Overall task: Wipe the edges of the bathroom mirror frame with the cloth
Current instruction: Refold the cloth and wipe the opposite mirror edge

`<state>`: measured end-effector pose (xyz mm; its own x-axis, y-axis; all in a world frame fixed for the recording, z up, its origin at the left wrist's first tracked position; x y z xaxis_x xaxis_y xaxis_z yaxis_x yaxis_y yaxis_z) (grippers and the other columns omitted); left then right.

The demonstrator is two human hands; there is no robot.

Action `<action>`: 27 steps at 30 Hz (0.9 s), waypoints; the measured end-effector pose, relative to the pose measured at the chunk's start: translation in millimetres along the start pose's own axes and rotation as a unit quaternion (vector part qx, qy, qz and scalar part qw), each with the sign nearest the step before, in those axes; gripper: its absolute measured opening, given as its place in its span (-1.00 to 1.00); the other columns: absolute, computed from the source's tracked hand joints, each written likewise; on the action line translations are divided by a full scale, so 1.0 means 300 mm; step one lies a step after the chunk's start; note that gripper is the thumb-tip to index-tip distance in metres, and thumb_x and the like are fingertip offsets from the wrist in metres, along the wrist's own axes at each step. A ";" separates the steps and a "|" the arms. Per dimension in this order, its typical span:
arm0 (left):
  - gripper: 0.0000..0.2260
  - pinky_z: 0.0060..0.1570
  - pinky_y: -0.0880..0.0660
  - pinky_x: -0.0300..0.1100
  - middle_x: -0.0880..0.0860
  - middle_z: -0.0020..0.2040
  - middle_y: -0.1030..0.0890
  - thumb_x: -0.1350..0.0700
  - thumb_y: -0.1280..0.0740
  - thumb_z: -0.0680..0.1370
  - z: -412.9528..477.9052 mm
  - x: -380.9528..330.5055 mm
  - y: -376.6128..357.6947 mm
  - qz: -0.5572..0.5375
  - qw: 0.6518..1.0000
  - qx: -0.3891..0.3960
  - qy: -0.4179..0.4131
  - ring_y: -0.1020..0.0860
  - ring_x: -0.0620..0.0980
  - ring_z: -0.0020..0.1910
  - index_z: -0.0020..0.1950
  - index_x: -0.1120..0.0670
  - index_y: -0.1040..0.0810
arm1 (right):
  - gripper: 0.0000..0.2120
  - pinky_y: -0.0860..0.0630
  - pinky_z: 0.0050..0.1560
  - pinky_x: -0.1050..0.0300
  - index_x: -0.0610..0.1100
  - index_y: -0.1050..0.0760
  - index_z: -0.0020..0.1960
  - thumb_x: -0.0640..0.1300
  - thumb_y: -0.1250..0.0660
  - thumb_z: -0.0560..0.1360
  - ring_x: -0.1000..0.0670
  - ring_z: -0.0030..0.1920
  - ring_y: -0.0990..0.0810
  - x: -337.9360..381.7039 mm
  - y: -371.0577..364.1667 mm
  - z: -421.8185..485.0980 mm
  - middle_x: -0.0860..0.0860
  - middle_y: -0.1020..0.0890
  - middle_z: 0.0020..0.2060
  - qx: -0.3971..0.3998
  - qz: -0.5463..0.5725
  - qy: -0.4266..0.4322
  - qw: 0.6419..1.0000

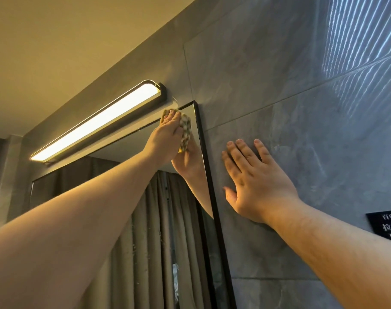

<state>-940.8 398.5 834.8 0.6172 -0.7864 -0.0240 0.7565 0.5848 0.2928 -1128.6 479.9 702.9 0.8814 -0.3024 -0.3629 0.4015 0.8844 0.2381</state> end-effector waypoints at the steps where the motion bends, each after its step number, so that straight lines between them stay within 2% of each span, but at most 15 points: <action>1: -0.57 0.46 0.14 -0.28 0.00 0.59 -0.09 0.12 -0.09 0.69 -0.015 0.010 -0.006 -0.005 1.000 -0.006 -0.007 0.00 -0.06 0.57 0.57 0.06 -0.16 | -0.26 0.18 0.54 -0.25 -0.17 0.09 0.59 0.25 0.18 0.55 -0.16 0.59 0.13 0.000 0.000 0.001 -0.15 0.06 0.59 0.001 -0.002 0.001 1.000; 9: -0.59 0.50 0.03 -0.30 0.04 0.54 -0.25 0.15 -0.15 0.66 -0.190 0.068 -0.072 0.019 0.993 -0.031 -0.111 -0.11 -0.13 0.53 0.52 0.10 -0.28 | -0.26 0.16 0.53 -0.26 -0.17 0.04 0.59 0.25 0.16 0.56 -0.17 0.59 0.07 0.001 -0.006 0.005 -0.16 0.01 0.59 0.001 -0.008 0.002 1.000; 14: -0.60 0.41 0.12 -0.49 0.02 0.54 -0.25 0.17 -0.18 0.66 -0.238 0.045 -0.088 0.011 0.991 -0.016 -0.132 -0.05 -0.25 0.47 0.51 0.12 -0.29 | -0.26 0.23 0.53 -0.25 -0.17 0.15 0.60 0.26 0.18 0.58 -0.16 0.59 0.15 0.001 -0.004 0.002 -0.15 0.10 0.59 -0.004 -0.006 0.005 1.000; 17: -0.60 0.43 0.12 -0.39 -0.03 0.55 -0.20 0.13 -0.15 0.67 -0.169 0.014 -0.059 -0.021 0.994 -0.006 -0.108 -0.03 -0.26 0.47 0.53 0.09 -0.27 | -0.26 0.22 0.54 -0.24 -0.16 0.17 0.60 0.26 0.19 0.58 -0.16 0.59 0.17 -0.001 0.003 0.000 -0.15 0.12 0.59 -0.007 -0.006 0.006 1.000; 22: -0.61 0.48 0.09 -0.29 0.06 0.55 -0.22 0.20 -0.15 0.67 -0.100 -0.048 -0.047 -0.057 0.996 -0.005 -0.075 -0.09 -0.05 0.55 0.51 0.16 -0.28 | -0.27 0.21 0.55 -0.21 -0.16 0.13 0.60 0.25 0.16 0.58 -0.15 0.59 0.13 -0.003 0.004 -0.004 -0.15 0.07 0.60 -0.008 -0.008 0.004 1.000; 24: -0.61 0.50 0.08 -0.28 0.06 0.55 -0.23 0.20 -0.16 0.67 -0.119 -0.043 -0.048 -0.037 0.996 -0.006 -0.084 -0.10 -0.06 0.55 0.51 0.15 -0.28 | -0.26 0.20 0.55 -0.20 -0.17 0.08 0.60 0.25 0.15 0.57 -0.16 0.59 0.10 0.000 0.001 -0.012 -0.16 0.04 0.59 -0.007 -0.011 0.000 1.000; 27: -0.61 0.46 0.09 -0.36 0.02 0.53 -0.26 0.17 -0.17 0.66 -0.169 -0.030 -0.049 -0.005 0.995 -0.014 -0.100 -0.11 -0.16 0.50 0.51 0.11 -0.30 | -0.26 0.16 0.55 -0.21 -0.17 0.07 0.60 0.25 0.14 0.56 -0.17 0.59 0.08 0.012 -0.006 -0.043 -0.18 0.02 0.59 -0.002 -0.021 0.001 1.000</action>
<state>-946.5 406.9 782.1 0.5573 -0.8139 0.1641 0.7696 0.5806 0.2660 -1129.5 481.7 689.5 0.8637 -0.3381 -0.3738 0.4363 0.8728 0.2188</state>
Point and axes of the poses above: each hand's wrist, its own z-axis towards the middle knuckle, its own y-axis out of the back of the hand, x = y × z, the point moved 1 cm from there along z, towards the middle knuckle
